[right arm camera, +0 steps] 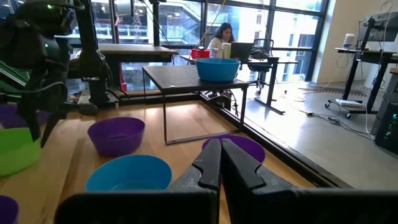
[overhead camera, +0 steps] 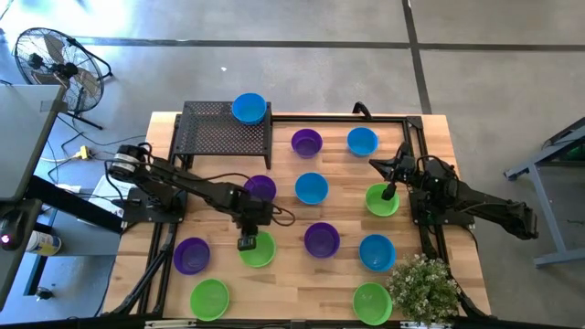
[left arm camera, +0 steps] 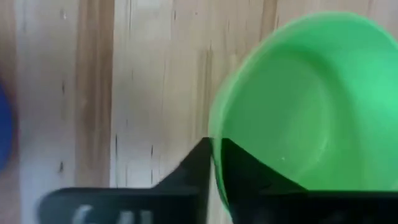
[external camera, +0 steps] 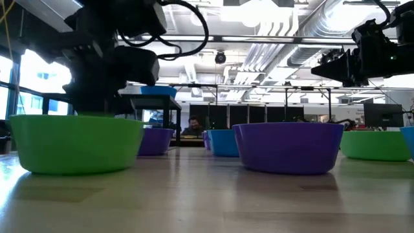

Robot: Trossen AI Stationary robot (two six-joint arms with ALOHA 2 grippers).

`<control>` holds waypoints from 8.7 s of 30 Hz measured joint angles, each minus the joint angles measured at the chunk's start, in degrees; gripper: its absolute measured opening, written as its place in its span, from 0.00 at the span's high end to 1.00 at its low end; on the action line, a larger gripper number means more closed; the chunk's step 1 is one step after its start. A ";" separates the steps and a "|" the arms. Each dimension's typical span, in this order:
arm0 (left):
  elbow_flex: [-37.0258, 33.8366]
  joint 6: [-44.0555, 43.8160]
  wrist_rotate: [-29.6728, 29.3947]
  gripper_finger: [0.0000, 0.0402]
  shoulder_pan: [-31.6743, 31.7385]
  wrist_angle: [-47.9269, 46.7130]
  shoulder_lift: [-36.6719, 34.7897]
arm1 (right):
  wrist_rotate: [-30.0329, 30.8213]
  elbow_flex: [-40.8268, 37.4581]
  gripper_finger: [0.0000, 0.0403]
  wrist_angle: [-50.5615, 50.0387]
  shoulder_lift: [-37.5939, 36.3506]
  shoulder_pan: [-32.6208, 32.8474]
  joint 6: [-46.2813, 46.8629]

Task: Pick & Place Mini bowls
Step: Put the green bowl on the shelf, then put the violet bowl on the shelf

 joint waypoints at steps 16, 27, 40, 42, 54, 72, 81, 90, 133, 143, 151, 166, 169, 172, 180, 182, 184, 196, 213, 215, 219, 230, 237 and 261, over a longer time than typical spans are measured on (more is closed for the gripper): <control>15.27 4.61 -12.54 0.99 14.26 -30.43 -20.59 | -1.01 0.00 1.00 0.39 -0.02 0.02 0.17; 15.25 1.63 -17.64 1.00 44.81 -33.31 -31.25 | -1.07 0.01 1.00 0.44 -0.02 0.00 0.17; 15.68 10.39 -12.18 1.00 72.72 -32.94 -26.88 | -1.16 0.00 1.00 1.98 0.01 0.02 1.65; 16.93 11.17 -10.70 1.00 74.11 -32.42 -26.46 | -1.18 0.00 1.00 2.10 0.02 0.02 1.66; 27.06 8.85 -15.14 1.00 74.33 -34.24 -16.39 | -2.93 0.00 1.00 2.34 0.02 0.00 1.65; 29.41 11.40 -19.05 0.94 74.22 -42.94 -12.58 | -4.85 0.02 1.00 2.34 0.04 0.02 1.68; 29.41 12.70 -18.07 0.83 74.20 -44.03 -12.62 | -5.03 0.00 1.00 2.34 0.04 0.00 1.70; 34.78 17.68 -16.95 0.82 73.58 -50.03 -12.93 | -5.25 0.01 1.00 2.51 0.04 0.00 1.70; 17.21 26.32 -16.63 0.63 57.38 -36.77 -17.10 | -5.42 0.00 1.00 2.54 0.04 0.00 1.70; 16.02 27.53 -19.08 0.93 57.43 -35.13 -17.10 | -5.40 0.02 1.00 2.53 0.04 0.00 1.66; 16.02 28.31 -22.49 0.96 58.29 -31.75 -17.12 | -5.40 0.00 1.00 2.19 0.04 0.00 1.55; 16.04 27.74 -13.08 0.99 67.58 -25.24 -17.12 | -5.35 0.00 1.00 2.14 0.04 0.01 1.62; 16.04 27.71 -12.21 0.99 67.55 -23.13 -17.12 | -5.31 0.01 1.00 2.14 0.04 0.00 1.65; 16.04 27.25 -10.62 0.99 67.55 -21.98 -17.12 | -5.29 0.00 1.00 2.14 0.04 0.02 1.64; 16.04 29.36 -10.23 0.83 67.53 -24.11 -17.12 | -5.24 0.00 1.00 0.49 0.04 0.02 5.09; 16.04 30.37 -9.70 0.78 67.53 -23.29 -17.18 | -5.09 0.00 1.00 -1.13 0.07 0.00 6.62; 16.04 30.96 -8.78 0.74 67.55 -21.91 -17.54 | -4.99 0.00 1.00 -1.34 0.07 0.02 6.96; 16.00 31.02 -5.31 0.71 67.51 -15.00 -20.73 | -4.70 0.00 1.00 -1.33 0.07 0.01 7.06; 16.02 29.32 -5.89 0.71 58.88 -10.23 -26.68 | -5.38 0.00 1.00 -1.31 0.07 0.02 7.06; 16.02 28.75 -4.95 0.71 56.92 -7.40 -26.68 | -5.20 0.00 1.00 -0.48 0.07 0.02 6.63; 15.99 29.88 -3.04 0.71 53.13 -3.20 -26.68 | -5.37 0.00 1.00 3.14 0.04 0.02 7.55; 15.14 31.36 -1.24 0.74 42.25 3.68 -26.68 | -2.01 0.00 1.00 5.71 0.04 0.00 17.80; 15.10 30.56 -2.03 0.82 34.22 -0.17 -26.65 | -3.65 0.00 1.00 6.38 0.04 0.02 9.30; 11.26 8.43 -19.61 0.55 2.35 -13.03 -12.77 | -8.98 0.00 1.00 6.47 0.04 0.03 13.05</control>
